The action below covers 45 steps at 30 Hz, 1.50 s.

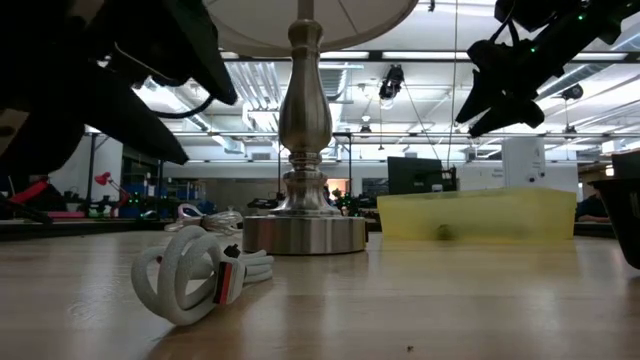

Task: Pick and place items into bin
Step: Put the white USB cable into the yellow bin

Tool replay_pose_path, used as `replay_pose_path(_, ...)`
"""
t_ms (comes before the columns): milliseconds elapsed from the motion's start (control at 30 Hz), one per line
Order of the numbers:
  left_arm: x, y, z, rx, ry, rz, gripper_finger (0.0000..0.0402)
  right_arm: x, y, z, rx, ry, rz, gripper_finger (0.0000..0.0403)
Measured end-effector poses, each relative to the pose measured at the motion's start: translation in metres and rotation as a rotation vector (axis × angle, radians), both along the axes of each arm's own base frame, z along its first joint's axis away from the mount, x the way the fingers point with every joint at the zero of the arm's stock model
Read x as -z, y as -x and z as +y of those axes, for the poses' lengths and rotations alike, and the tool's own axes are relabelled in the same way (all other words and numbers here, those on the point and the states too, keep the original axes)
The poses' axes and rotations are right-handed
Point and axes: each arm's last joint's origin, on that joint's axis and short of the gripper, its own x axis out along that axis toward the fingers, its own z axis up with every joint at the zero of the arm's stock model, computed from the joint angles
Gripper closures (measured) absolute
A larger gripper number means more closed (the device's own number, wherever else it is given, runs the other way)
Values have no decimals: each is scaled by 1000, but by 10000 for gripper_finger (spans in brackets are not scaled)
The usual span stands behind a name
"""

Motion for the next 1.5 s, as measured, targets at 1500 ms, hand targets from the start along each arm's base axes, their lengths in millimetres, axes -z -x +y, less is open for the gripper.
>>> replay_pose_path(1500, 20, -1, 10, -144, 7, 58, 283, 0, 0, 0, -18, 21, 13, 188)
